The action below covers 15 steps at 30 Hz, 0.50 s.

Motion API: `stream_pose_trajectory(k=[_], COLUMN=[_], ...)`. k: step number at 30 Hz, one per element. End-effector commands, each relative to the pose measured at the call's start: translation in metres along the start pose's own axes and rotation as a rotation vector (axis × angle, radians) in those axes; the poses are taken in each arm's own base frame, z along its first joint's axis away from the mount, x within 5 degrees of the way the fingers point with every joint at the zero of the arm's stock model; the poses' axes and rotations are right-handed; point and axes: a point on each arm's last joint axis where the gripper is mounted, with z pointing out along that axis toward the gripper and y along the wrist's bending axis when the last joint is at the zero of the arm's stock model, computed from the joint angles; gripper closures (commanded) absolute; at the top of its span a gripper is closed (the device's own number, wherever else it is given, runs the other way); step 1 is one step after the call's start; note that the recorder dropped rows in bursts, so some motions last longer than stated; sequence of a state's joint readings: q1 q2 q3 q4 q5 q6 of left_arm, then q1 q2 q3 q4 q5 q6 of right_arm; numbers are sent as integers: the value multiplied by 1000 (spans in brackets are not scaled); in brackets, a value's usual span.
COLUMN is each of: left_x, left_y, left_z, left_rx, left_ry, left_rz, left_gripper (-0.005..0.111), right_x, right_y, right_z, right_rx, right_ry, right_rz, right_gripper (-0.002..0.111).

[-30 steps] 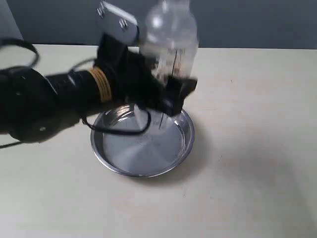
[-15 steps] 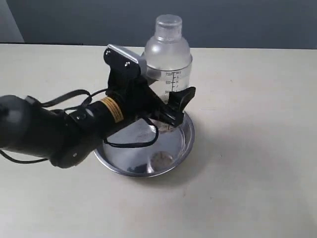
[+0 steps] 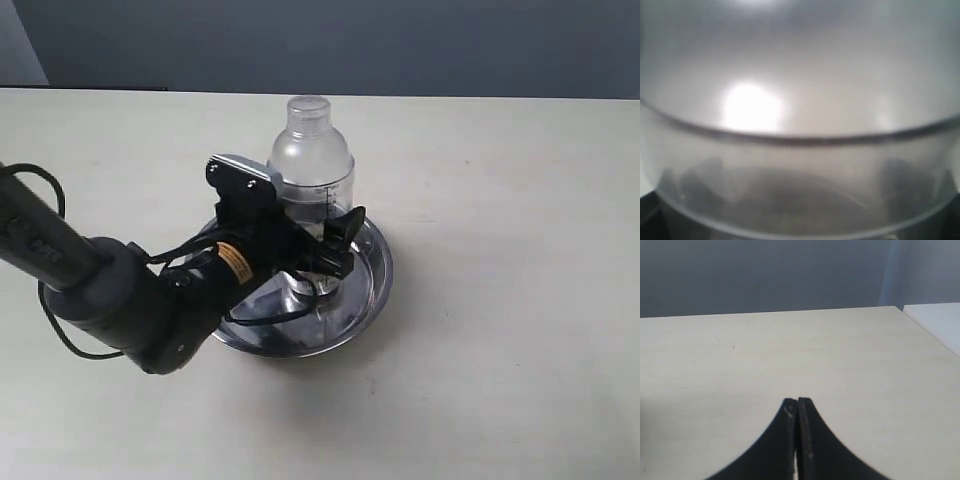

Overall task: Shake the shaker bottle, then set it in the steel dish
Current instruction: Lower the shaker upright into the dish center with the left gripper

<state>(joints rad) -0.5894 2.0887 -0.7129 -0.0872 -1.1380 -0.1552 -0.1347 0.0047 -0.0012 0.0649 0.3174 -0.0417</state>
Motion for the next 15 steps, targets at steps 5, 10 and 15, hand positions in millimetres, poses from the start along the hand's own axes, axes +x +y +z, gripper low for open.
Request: stream_pose_trajectory(k=[5, 10, 15], left_x=[1, 3, 4], left_y=[8, 5, 2], left_z=[0, -3, -11], left_rx=[-81, -38, 26], left_ry=[8, 19, -18], left_rz=[-35, -1, 51], left_gripper=[106, 104, 69], right_x=[-1, -1, -1], right_y=[0, 0, 0], right_z=[0, 0, 0], right_rx=[4, 4, 4], right_ry=[-16, -16, -16], right_rz=[0, 0, 0], right_gripper=[109, 109, 109])
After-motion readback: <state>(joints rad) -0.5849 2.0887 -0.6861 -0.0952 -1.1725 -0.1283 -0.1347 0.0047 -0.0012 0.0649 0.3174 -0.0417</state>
